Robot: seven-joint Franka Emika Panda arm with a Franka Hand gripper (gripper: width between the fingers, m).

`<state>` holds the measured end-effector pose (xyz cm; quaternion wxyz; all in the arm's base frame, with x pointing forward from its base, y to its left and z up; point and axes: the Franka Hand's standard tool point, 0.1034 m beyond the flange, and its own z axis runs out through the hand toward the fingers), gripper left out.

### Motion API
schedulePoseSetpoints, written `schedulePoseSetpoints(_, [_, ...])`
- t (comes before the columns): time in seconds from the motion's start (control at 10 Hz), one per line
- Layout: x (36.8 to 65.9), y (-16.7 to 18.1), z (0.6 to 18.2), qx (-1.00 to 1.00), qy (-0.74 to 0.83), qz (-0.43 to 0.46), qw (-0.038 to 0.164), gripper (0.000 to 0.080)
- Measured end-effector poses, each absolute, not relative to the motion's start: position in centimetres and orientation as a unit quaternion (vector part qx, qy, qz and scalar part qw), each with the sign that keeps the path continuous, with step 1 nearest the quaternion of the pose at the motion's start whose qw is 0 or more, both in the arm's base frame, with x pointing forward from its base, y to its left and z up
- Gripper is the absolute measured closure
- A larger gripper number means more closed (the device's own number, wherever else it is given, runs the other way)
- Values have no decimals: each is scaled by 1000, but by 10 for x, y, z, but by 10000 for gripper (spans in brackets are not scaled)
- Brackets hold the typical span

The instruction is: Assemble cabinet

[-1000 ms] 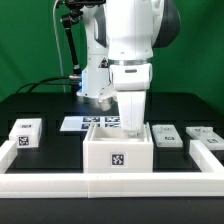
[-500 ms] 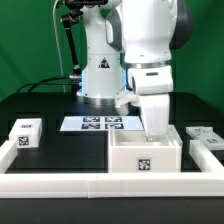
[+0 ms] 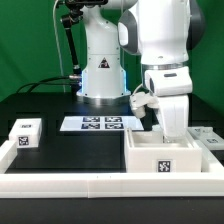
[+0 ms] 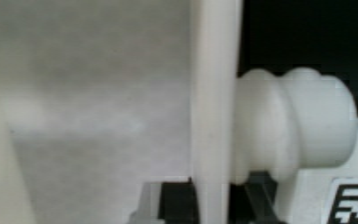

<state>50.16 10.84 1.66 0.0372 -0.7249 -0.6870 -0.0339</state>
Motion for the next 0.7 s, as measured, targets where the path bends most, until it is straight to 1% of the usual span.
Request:
schedulePoseSetpoints(0.4, [521, 117, 19, -728, -684, -34, 39, 762])
schedulePoseSetpoints(0.7, [520, 116, 17, -735, -676, -34, 39, 762])
